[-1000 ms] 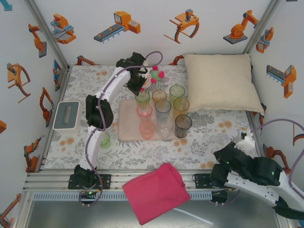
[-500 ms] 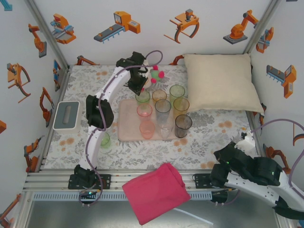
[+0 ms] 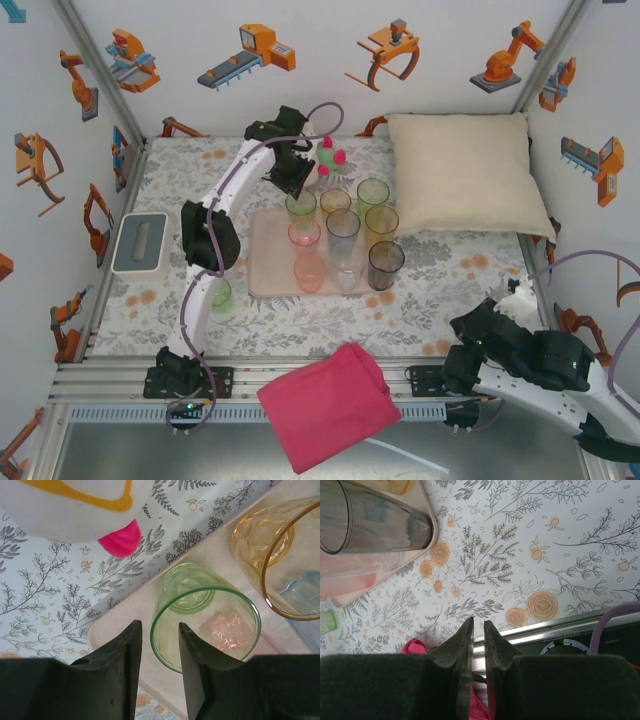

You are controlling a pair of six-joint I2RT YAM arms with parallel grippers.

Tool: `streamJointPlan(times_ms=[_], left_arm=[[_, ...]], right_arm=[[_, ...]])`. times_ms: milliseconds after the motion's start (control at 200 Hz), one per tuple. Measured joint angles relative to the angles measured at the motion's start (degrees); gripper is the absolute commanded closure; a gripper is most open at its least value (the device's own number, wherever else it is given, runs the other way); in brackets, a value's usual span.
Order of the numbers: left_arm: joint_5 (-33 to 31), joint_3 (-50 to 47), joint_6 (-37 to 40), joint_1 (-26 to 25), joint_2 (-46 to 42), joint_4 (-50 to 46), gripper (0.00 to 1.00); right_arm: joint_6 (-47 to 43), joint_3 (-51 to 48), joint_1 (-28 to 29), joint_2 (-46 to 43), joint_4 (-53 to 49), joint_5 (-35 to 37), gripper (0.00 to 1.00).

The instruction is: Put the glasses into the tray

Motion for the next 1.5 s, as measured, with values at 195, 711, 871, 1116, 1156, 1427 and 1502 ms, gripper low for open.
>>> streamJointPlan(times_ms=[195, 711, 871, 1116, 1156, 1427, 1502], left_arm=[[-0.6, -1.3, 0.1, 0.2, -0.5, -0.2, 0.56], [-2.6, -7.5, 0.9, 0.7, -14.2, -2.5, 0.34], [-2.6, -10.9, 1.2, 0.9, -20.9, -3.8, 0.25], [-0.8, -17.8, 2.5, 0.9, -33.4, -6.8, 0.14], [-0.5, -19.1, 2.8, 0.9, -35.6, -7.5, 0.14], [1.6, -36.3, 6.7, 0.9, -53.6, -9.9, 0.11], [1.5, -41.9, 7.7, 1.0, -58.6, -10.3, 0.11]], right_arm=[[0.0, 0.0, 0.0, 0.0, 0.0, 0.3, 0.80], [-3.5, 11.2, 0.0, 10.1, -3.2, 0.8, 0.67], [-6.7, 14.9, 0.0, 13.7, -3.3, 0.7, 0.62], [-12.4, 16.3, 0.0, 20.1, 1.2, -2.2, 0.56], [-13.4, 16.3, 0.0, 21.0, 2.5, -2.9, 0.56], [-17.1, 15.0, 0.0, 24.2, 10.3, -5.9, 0.55], [-17.5, 14.2, 0.0, 24.2, 11.9, -6.3, 0.55]])
